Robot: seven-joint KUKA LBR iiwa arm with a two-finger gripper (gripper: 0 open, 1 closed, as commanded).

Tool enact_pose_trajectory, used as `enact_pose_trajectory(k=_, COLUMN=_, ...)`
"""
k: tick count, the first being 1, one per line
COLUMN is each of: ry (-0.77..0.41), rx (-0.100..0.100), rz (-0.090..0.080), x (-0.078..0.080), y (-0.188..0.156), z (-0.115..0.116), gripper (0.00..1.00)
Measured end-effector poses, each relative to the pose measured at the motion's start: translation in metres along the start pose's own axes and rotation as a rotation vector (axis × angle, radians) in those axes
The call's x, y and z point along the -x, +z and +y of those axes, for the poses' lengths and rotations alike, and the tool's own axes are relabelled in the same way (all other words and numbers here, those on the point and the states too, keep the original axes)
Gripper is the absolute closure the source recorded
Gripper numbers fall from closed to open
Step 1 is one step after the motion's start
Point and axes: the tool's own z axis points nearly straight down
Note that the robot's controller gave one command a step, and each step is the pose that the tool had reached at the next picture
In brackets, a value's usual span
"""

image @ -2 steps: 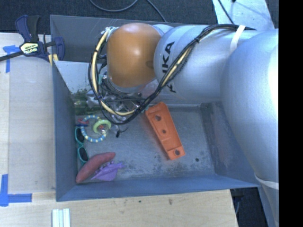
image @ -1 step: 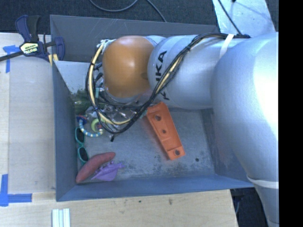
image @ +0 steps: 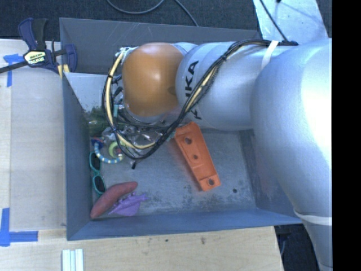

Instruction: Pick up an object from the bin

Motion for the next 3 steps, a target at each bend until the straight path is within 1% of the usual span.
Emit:
enact_pose_trajectory(k=1, ry=0.000, rx=0.000, rz=-0.003, x=0.009, y=-0.098, z=0.003, gripper=1.00)
enact_pose_trajectory(k=2, ry=0.000, rx=0.000, rz=-0.003, x=0.009, y=-0.098, z=0.003, gripper=1.00)
enact_pose_trajectory(k=3, ry=-0.001, rx=0.002, rz=-0.001, x=0.015, y=-0.147, z=0.010, gripper=1.00)
